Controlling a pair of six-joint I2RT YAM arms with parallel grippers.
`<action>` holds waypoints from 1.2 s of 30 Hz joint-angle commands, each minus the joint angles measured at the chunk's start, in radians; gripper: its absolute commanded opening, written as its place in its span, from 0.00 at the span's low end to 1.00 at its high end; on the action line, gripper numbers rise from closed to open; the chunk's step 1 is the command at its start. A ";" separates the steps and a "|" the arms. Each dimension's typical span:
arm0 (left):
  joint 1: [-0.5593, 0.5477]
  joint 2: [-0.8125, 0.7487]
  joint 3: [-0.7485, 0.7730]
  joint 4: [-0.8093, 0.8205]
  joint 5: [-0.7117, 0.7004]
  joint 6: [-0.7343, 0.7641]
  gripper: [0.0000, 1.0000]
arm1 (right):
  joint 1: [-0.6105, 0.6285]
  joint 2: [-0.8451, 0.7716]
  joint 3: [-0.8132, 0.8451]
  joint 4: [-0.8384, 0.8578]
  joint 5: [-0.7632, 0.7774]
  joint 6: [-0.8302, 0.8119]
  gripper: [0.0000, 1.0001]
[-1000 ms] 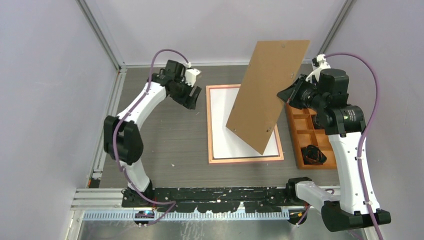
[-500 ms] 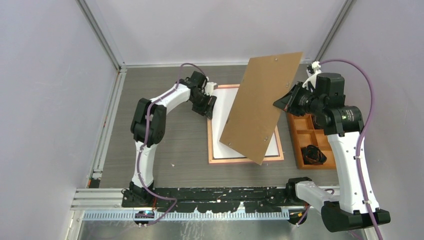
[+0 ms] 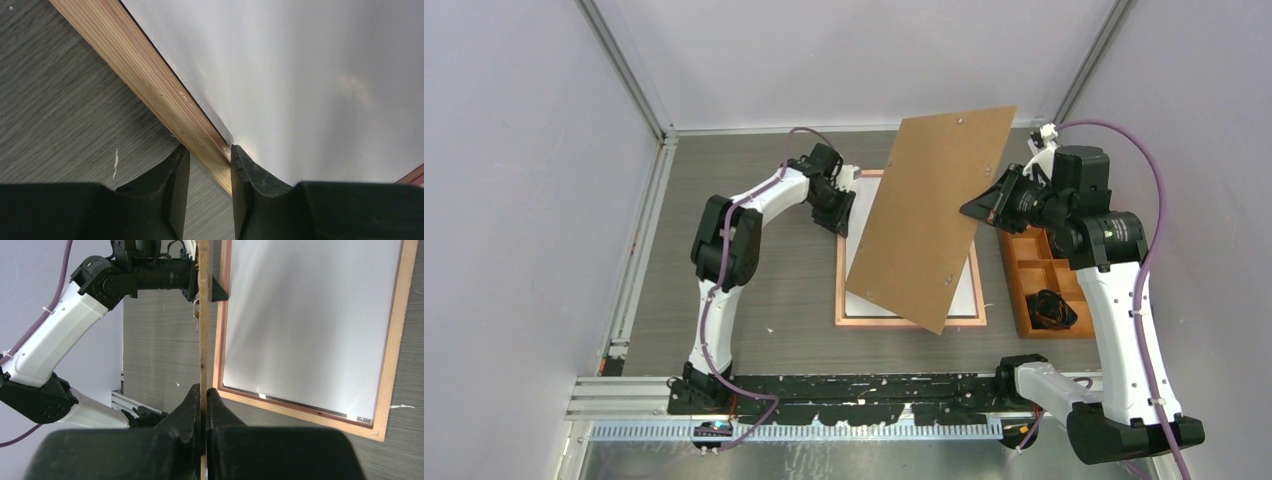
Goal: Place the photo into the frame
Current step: Move the photo frame to the center of the board.
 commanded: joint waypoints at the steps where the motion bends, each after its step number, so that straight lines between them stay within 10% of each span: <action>1: 0.006 -0.035 -0.032 0.000 -0.107 0.108 0.25 | -0.002 -0.020 -0.008 0.133 -0.091 0.042 0.01; 22: 0.251 -0.236 -0.241 0.005 -0.109 0.246 0.20 | 0.000 0.085 -0.393 0.704 -0.327 0.379 0.01; 30: 0.317 -0.360 -0.241 -0.066 0.096 0.207 0.60 | 0.096 0.149 -0.499 0.869 -0.265 0.472 0.01; 36: 0.408 -0.399 -0.188 -0.121 0.139 0.281 0.65 | 0.175 0.193 -0.538 0.965 -0.185 0.510 0.01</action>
